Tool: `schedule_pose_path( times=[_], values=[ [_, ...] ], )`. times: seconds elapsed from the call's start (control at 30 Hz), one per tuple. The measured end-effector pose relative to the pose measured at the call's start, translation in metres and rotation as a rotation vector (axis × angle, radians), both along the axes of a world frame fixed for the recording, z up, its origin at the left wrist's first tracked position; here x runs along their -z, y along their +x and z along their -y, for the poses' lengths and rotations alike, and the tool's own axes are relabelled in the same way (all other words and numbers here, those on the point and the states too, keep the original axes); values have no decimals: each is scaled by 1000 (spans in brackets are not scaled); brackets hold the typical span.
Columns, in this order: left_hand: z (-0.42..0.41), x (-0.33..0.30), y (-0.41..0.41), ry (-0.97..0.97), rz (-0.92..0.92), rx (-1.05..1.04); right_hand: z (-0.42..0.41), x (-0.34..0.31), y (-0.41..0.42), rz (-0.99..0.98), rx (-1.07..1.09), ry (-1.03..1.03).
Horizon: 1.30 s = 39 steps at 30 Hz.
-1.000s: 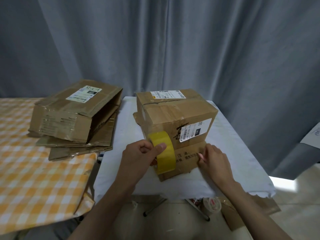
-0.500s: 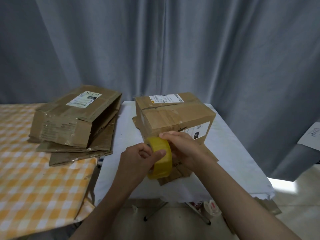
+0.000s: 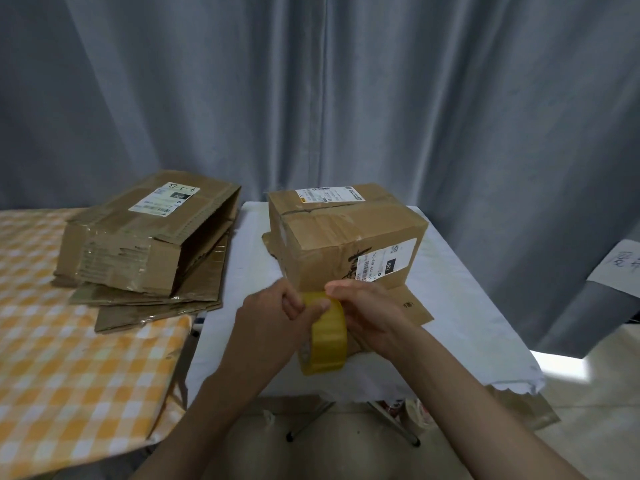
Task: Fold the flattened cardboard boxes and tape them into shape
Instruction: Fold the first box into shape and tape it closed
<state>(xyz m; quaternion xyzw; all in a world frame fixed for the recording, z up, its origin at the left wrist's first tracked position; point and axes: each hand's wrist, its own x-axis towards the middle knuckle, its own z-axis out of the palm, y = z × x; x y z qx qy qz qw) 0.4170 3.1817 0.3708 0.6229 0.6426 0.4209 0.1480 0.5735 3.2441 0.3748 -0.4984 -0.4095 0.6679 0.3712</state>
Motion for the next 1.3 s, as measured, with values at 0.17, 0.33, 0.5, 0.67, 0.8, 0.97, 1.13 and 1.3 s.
schedule_pose_path(
  times=[0.17, 0.33, 0.5, 0.67, 0.8, 0.97, 1.13, 1.3],
  values=[
    [-14, -8, 9, -77, -240, 189, 15, 5, 17, 44, 34, 138],
    [-16, -16, 30, -84, -328, 235, 27, 8, 37, 113, 89, 241],
    [-15, -19, 52, -14, -371, 205, 36, 10, 50, 140, 146, 339],
    [-16, -14, 65, -47, -361, 193, 45, 17, 58, 135, 184, 351],
    [-20, -19, 69, -87, -361, 205, 48, 20, 65, 132, 188, 387],
    [-25, -29, 67, -208, -430, 244, 52, 24, 73, 112, 111, 366],
    [-27, -32, 63, -247, -476, 265, 59, 30, 71, 115, 61, 384],
    [-28, -34, 56, -273, -571, 393, 60, 34, 68, 115, 67, 425]
  ],
)
